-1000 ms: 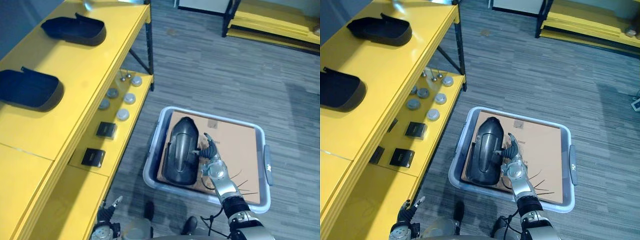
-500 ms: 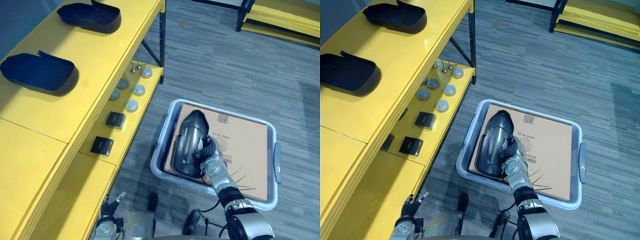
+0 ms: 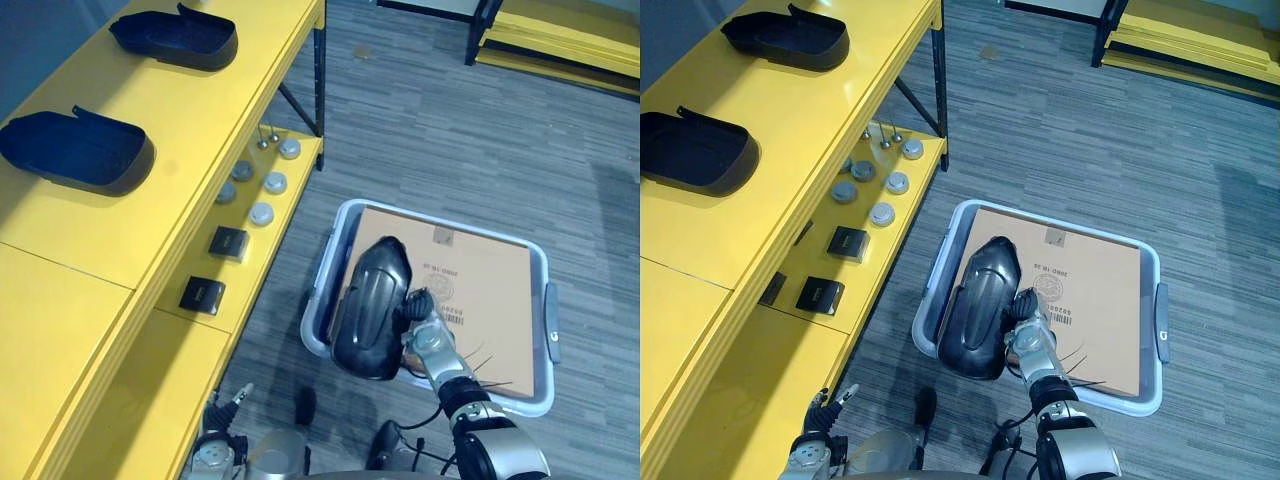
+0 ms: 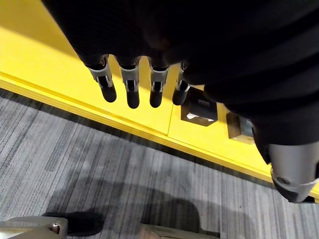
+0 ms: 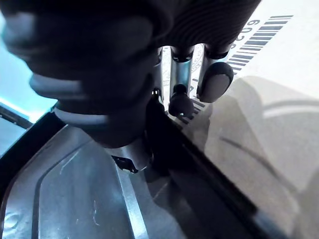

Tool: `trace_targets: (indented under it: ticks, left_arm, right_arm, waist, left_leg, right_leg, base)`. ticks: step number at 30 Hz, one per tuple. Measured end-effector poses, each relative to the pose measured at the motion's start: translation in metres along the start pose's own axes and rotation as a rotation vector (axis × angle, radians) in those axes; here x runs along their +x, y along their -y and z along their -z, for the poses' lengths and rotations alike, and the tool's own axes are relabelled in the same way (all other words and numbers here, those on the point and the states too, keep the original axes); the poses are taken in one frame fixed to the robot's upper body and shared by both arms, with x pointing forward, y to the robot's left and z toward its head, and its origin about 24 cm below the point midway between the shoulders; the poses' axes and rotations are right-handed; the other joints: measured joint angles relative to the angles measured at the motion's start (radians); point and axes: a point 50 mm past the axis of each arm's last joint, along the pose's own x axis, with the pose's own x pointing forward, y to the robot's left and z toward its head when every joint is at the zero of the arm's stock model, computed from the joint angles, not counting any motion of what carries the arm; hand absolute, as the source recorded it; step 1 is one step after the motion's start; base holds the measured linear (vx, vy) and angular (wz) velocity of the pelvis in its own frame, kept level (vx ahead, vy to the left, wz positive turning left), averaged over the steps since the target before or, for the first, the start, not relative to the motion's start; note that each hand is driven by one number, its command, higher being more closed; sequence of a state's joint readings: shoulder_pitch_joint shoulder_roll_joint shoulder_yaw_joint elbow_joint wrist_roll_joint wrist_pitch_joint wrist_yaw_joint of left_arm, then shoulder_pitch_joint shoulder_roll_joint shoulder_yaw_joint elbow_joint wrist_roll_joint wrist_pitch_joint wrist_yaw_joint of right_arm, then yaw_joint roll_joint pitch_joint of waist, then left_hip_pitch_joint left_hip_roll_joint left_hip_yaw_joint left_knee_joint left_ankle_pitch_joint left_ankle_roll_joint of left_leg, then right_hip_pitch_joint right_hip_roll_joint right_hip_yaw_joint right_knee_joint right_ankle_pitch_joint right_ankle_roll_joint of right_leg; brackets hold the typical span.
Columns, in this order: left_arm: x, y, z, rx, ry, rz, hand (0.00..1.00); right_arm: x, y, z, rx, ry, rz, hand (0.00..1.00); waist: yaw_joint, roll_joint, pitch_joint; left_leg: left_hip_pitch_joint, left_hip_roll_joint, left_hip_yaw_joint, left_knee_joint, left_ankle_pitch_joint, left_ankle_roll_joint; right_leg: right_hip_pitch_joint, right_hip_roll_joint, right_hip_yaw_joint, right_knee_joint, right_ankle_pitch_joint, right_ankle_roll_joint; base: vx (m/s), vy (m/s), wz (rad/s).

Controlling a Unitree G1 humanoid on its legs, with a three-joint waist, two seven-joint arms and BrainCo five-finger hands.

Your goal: Walk over and take plastic housings, then place them on the shelf

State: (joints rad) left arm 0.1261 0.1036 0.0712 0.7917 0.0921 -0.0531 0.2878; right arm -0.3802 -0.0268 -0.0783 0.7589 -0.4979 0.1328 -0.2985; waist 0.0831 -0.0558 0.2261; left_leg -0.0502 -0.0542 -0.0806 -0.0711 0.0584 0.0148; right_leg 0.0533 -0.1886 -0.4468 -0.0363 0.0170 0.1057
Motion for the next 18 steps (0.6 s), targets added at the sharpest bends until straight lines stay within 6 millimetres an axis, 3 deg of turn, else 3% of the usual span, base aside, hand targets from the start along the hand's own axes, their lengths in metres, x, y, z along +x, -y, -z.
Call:
trace_targets:
  ticks: [4, 8, 12, 13, 18]
  left_arm:
    - [-0.002, 0.003, -0.008, -0.017, 0.036, 0.005, 0.00]
    - [-0.006, 0.013, -0.039, -0.043, 0.171, 0.036, 0.00]
    - [-0.019, 0.019, -0.088, -0.106, 0.381, 0.059, 0.00]
    - [-0.027, 0.021, -0.108, -0.129, 0.474, 0.069, 0.00]
    - [-0.064, 0.012, -0.167, -0.254, 0.768, 0.059, 0.00]
  right_arm:
    - [-0.004, 0.014, -0.012, 0.058, 0.070, 0.061, 1.00]
    - [-0.008, 0.035, -0.020, 0.119, 0.126, 0.151, 1.00]
    - [-0.017, 0.050, -0.025, 0.140, 0.183, 0.227, 1.00]
    - [-0.021, 0.054, -0.030, 0.146, 0.213, 0.243, 1.00]
    - [-0.033, 0.071, -0.061, 0.159, 0.358, 0.340, 1.00]
  waist:
    - [-0.014, -0.001, -0.001]
    - [-0.017, -0.003, -0.002]
    - [-0.020, -0.008, -0.007]
    - [-0.025, -0.009, -0.008]
    - [-0.051, -0.009, -0.022]
  left_leg:
    - [0.013, 0.000, 0.000, 0.000, 0.000, 0.000]
    - [0.013, 0.000, 0.000, 0.001, 0.001, -0.002]
    - [0.011, 0.002, -0.001, 0.003, 0.001, -0.003]
    - [0.010, 0.002, -0.002, 0.006, 0.001, -0.003]
    - [0.010, 0.001, -0.003, 0.010, 0.001, -0.002]
  right_leg:
    - [0.011, -0.001, 0.005, -0.001, 0.002, 0.003]
    - [0.011, -0.001, 0.008, -0.003, 0.003, 0.005]
    - [0.010, 0.000, 0.010, -0.002, 0.001, 0.008]
    - [0.010, 0.000, 0.011, -0.002, 0.000, 0.008]
    - [0.011, 0.000, 0.011, -0.002, -0.001, 0.010]
  base:
    - [0.00, -0.003, -0.03]
    - [-0.01, -0.004, -0.02]
    - [0.00, 0.000, 0.00]
    - [0.00, 0.000, 0.00]
    - [0.02, -0.001, 0.00]
